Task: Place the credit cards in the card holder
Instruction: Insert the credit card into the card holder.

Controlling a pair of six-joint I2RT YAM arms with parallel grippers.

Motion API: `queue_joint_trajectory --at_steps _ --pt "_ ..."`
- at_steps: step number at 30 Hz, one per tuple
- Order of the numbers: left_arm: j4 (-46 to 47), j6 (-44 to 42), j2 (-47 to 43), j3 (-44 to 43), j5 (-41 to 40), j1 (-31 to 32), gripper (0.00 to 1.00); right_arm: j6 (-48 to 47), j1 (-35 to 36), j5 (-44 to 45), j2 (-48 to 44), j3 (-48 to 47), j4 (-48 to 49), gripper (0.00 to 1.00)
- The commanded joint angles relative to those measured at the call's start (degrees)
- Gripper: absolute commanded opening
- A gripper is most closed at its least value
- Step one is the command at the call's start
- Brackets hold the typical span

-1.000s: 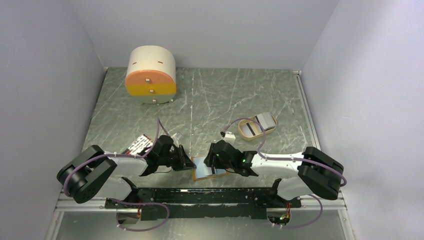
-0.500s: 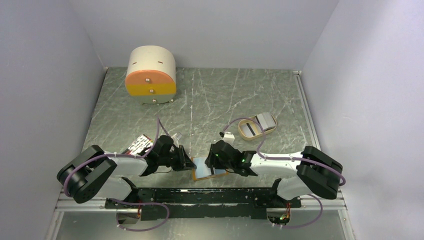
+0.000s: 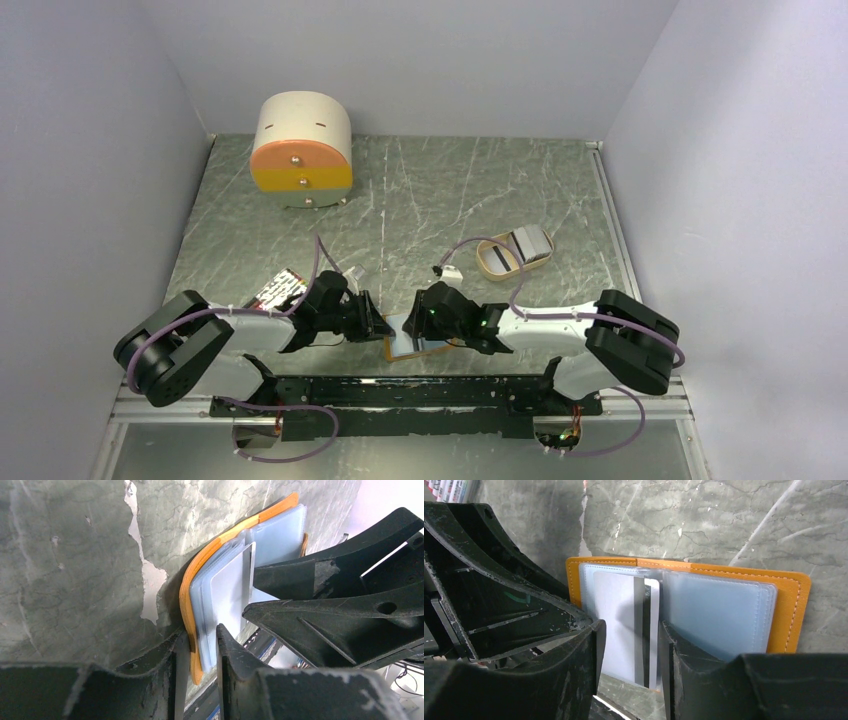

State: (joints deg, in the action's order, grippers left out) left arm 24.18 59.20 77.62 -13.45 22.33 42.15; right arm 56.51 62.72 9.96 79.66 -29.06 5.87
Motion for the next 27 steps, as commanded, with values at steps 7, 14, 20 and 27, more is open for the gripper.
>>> queue_joint_trajectory --at_steps 7,14,20,27 --pt "-2.07 -2.34 -0.80 -2.48 -0.23 0.64 0.33 -1.70 0.42 -1.66 1.05 0.74 3.06 0.45" --pt "-1.77 -2.80 -0.28 -2.98 0.33 0.59 0.35 -1.97 0.46 -2.84 2.20 0.86 5.47 0.45" --pt "-0.29 -2.95 0.26 -3.05 0.91 0.58 0.33 -2.30 0.47 -3.52 2.34 1.38 7.41 0.45" --pt "4.76 -1.97 -1.03 -1.83 2.77 0.65 0.31 -0.52 0.42 -3.70 0.96 4.55 11.19 0.45"
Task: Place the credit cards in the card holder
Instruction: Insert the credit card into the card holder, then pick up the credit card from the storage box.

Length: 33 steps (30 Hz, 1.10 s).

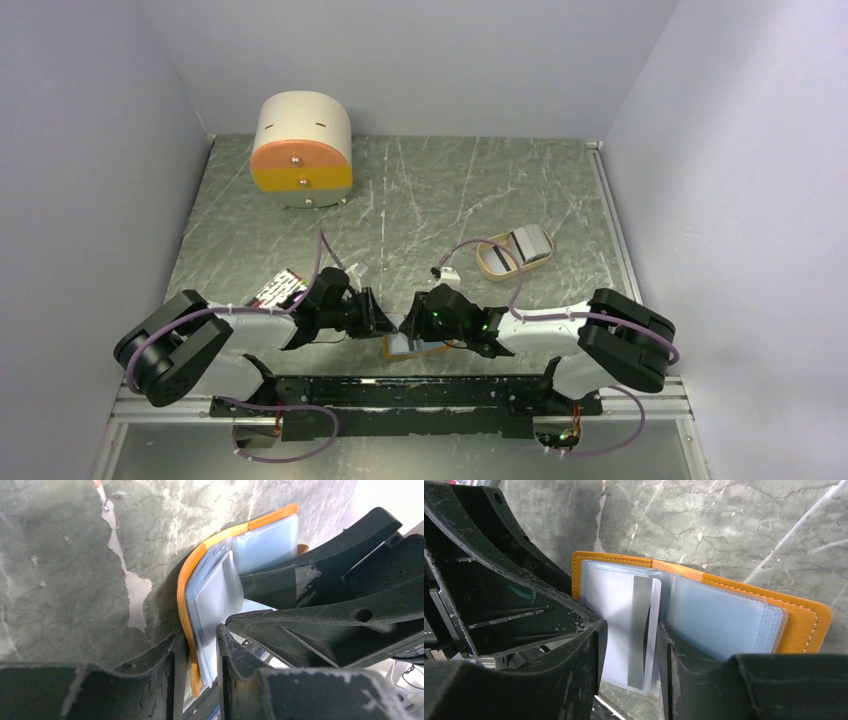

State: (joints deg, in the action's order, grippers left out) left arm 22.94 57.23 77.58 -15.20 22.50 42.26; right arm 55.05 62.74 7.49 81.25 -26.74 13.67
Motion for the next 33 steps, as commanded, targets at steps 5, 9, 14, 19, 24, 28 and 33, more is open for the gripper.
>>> queue_joint_trajectory --at_steps 5,9,14,19,24,28,33 --pt "5.00 -0.05 -2.17 -0.15 1.90 0.47 0.23 0.94 0.36 -0.36 -2.21 3.40 3.78 0.45" --pt "1.91 -0.28 -1.39 -1.13 0.20 0.51 0.11 -0.17 0.24 1.34 -3.26 2.14 0.73 0.48" --pt "2.21 0.20 0.18 -0.85 0.30 0.47 0.09 -4.07 -0.43 6.58 -6.62 -1.57 -8.99 0.55" --pt "0.23 -0.64 -0.25 -1.29 -0.82 0.50 0.09 -13.17 -2.83 10.81 -11.69 -5.74 -15.71 0.62" --pt "-1.49 -1.08 -1.46 -1.12 -1.83 0.52 0.11 -25.90 -12.00 13.90 -11.01 -14.49 -25.84 0.62" --pt "-2.02 -1.30 -2.09 -1.03 -1.96 0.47 0.12 -36.12 -18.33 17.59 -10.28 -20.03 -30.07 0.62" --pt "-1.92 -1.26 -1.67 -0.96 -1.71 0.52 0.13 -44.76 -23.34 27.83 -8.35 -23.72 -32.38 0.63"
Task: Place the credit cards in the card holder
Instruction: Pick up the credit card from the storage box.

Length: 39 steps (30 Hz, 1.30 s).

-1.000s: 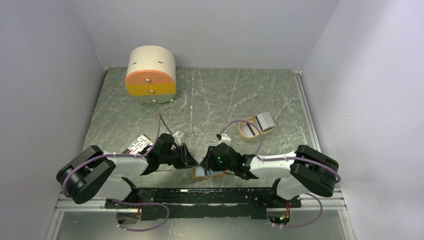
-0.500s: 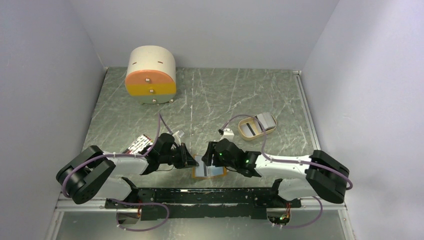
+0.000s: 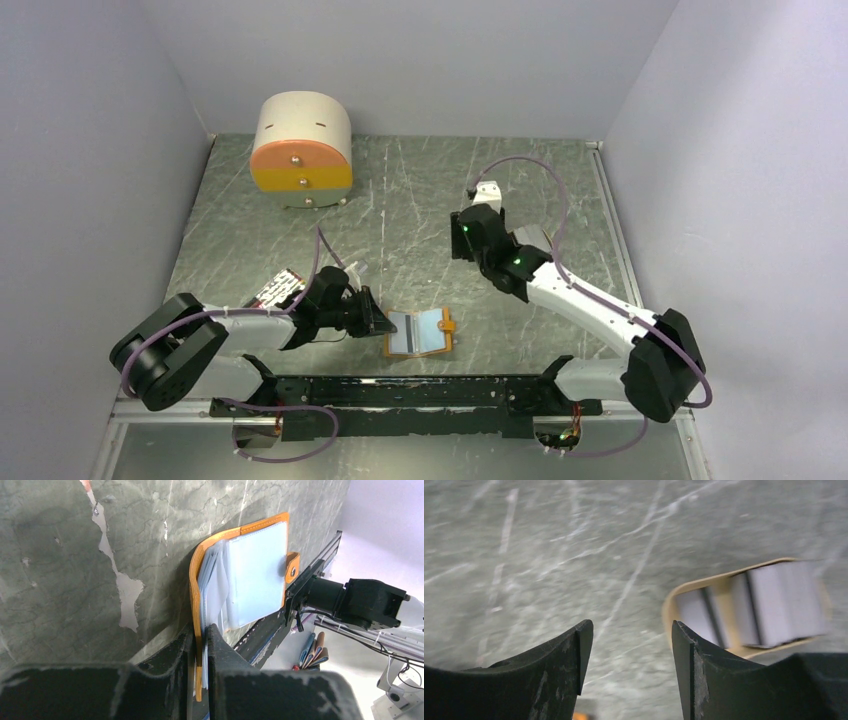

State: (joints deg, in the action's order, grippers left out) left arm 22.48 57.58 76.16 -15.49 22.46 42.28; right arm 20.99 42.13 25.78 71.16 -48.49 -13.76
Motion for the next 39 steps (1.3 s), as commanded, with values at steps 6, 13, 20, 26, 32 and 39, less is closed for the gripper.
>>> queue_joint_trajectory --at_steps 6,13,20,26,32,39 --pt "-1.75 -2.51 -0.52 -0.46 -0.90 0.44 0.13 -18.96 -7.76 15.56 7.61 -3.19 -3.21 0.63" --pt "-4.05 -3.23 -3.93 0.19 -2.15 0.40 0.15 -24.65 -13.71 17.94 14.14 -1.53 -0.24 0.63" --pt "-4.48 -3.71 -3.69 -0.18 -2.34 0.38 0.15 -27.43 -16.42 15.91 17.25 -1.26 2.92 0.62" --pt "-3.82 -3.41 -2.54 -0.13 -2.02 0.43 0.15 -28.35 -17.41 15.78 19.03 -0.79 4.50 0.62" --pt "-3.71 -3.29 -2.25 -0.29 -1.98 0.40 0.15 -28.92 -17.69 16.76 21.69 -1.07 5.60 0.62" --pt "-4.25 -3.30 -2.60 -0.24 -2.44 0.35 0.15 -28.55 -17.79 15.80 22.48 -0.02 6.11 0.63"
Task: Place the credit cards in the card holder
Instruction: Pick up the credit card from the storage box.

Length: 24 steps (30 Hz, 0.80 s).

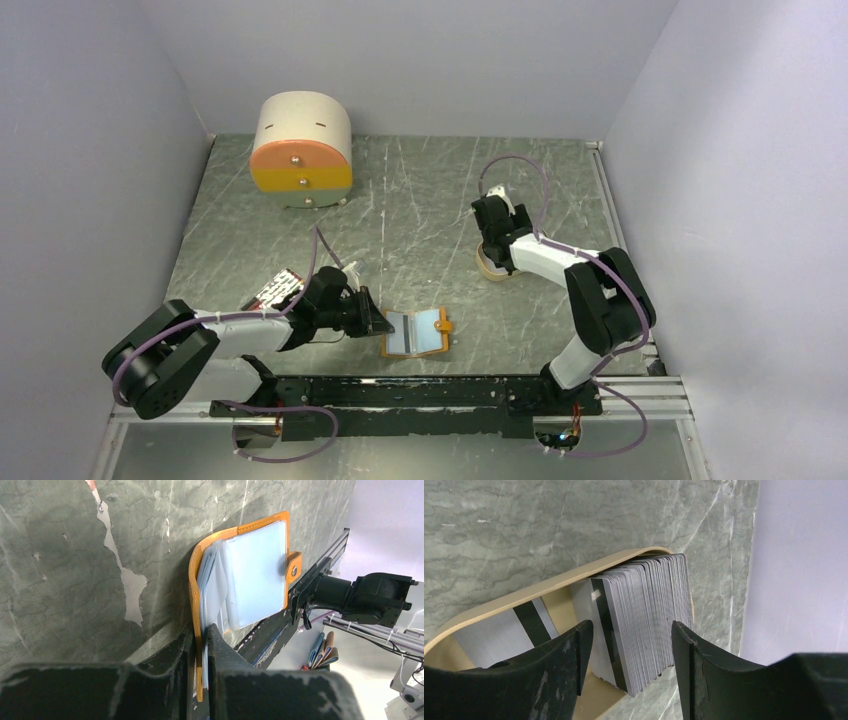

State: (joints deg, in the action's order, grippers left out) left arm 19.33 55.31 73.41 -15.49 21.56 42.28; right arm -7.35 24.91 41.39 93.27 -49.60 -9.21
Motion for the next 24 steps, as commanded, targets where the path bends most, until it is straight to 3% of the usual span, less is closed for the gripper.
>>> queue_joint_trajectory --at_steps 1,10,24 --pt "-1.01 -0.92 0.00 -0.12 -1.63 0.39 0.15 -0.13 -0.56 0.22 0.38 1.15 1.57 0.63" --pt "-1.46 -1.08 -0.37 -0.09 -1.62 0.42 0.15 0.20 -0.59 2.47 0.74 0.65 -0.03 0.61" --pt "-1.14 -0.91 -0.53 0.28 -1.76 0.39 0.15 0.73 -0.56 2.30 -2.60 0.20 -1.49 0.48"
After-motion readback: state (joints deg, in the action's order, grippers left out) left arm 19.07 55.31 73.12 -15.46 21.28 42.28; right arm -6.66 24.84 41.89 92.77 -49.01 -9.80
